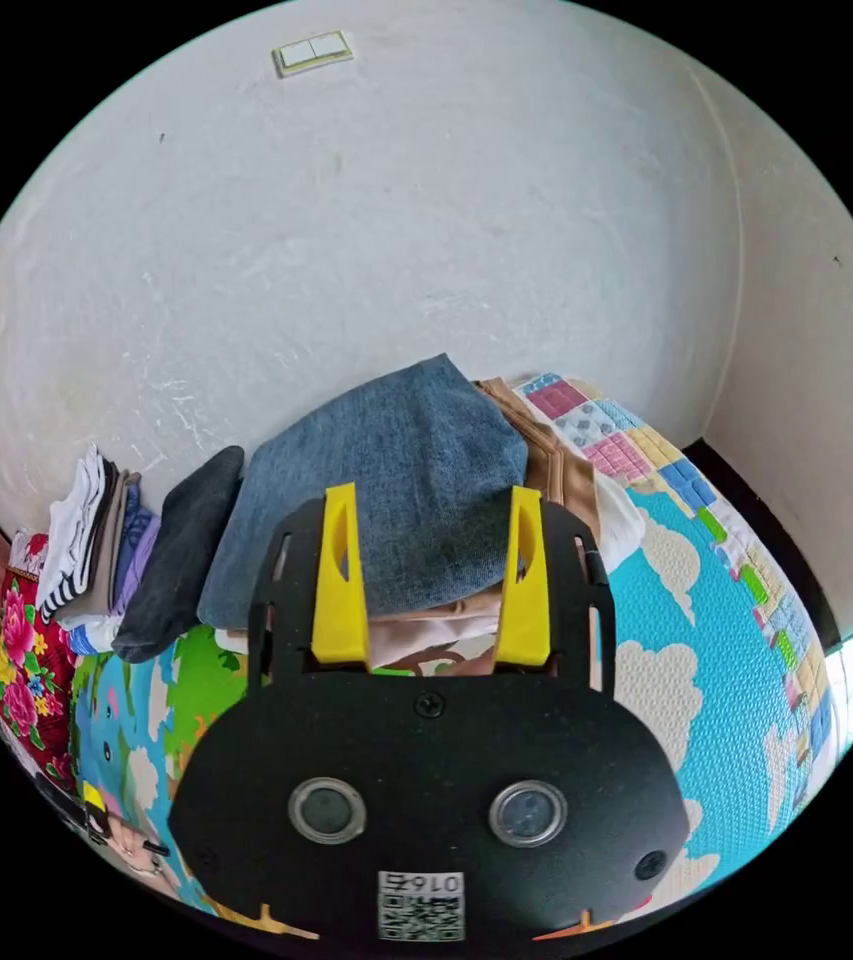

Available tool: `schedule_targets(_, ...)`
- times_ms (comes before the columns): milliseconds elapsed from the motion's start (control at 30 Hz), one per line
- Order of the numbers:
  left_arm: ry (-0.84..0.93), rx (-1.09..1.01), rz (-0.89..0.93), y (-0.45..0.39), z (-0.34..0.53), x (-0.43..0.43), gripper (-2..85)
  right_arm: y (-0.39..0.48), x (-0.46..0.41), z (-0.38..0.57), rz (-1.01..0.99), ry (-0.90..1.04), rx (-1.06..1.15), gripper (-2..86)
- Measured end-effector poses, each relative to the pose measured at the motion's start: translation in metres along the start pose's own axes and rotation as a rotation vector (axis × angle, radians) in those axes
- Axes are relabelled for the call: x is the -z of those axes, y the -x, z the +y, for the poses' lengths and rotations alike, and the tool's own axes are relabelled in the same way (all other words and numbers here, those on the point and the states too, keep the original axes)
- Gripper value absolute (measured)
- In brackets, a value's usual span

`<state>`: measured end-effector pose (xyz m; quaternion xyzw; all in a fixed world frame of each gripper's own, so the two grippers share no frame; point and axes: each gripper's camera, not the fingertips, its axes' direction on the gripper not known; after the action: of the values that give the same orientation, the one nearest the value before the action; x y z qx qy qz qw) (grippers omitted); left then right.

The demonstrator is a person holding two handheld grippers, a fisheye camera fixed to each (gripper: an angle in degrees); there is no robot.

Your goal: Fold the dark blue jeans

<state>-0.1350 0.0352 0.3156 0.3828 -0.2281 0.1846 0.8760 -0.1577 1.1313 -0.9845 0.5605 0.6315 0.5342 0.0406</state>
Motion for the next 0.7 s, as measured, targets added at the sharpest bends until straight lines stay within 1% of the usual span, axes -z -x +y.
schedule_targets(67,0.011,-0.008,0.014,-0.004,-0.004,0.0,-1.0,-0.003,-0.011,0.003,0.013,0.043,0.017,17.9)
schedule_targets(100,0.02,-0.018,0.025,-0.007,-0.007,0.0,-1.0,0.001,-0.022,0.007,0.067,0.092,0.059,17.1)
schedule_targets(133,0.027,-0.027,0.031,-0.01,-0.01,0.001,-1.0,0.003,-0.024,0.01,0.09,0.084,0.08,16.6)
schedule_targets(167,0.03,-0.03,0.033,-0.012,-0.011,0.001,-1.0,0.006,-0.023,0.016,0.064,0.047,0.112,14.9)
schedule_targets(233,0.035,-0.034,0.032,-0.019,-0.016,0.002,-0.9,0.001,-0.021,0.022,0.033,0.037,0.089,12.4)
schedule_targets(300,0.034,-0.031,0.038,-0.023,-0.02,0.003,-0.9,-0.002,-0.01,0.032,0.013,0.005,0.102,7.9)
schedule_targets(333,0.03,-0.023,0.046,-0.024,-0.022,0.004,-0.9,0.0,-0.006,0.034,0.01,-0.003,0.115,7.5)
schedule_targets(433,0.019,0.01,0.06,-0.027,-0.028,0.007,-0.9,0.018,0.02,0.043,-0.002,-0.043,0.192,6.0)
schedule_targets(533,0.002,0.036,0.074,-0.032,-0.033,0.009,-0.8,0.055,0.06,0.06,-0.037,-0.146,0.328,5.6)
schedule_targets(600,-0.004,0.041,0.079,-0.039,-0.036,0.01,-0.5,0.089,0.102,0.082,-0.099,-0.21,0.453,5.4)
schedule_targets(700,0.007,0.024,0.076,-0.056,-0.044,0.009,1.6,0.132,0.161,0.125,-0.21,-0.253,0.599,5.3)
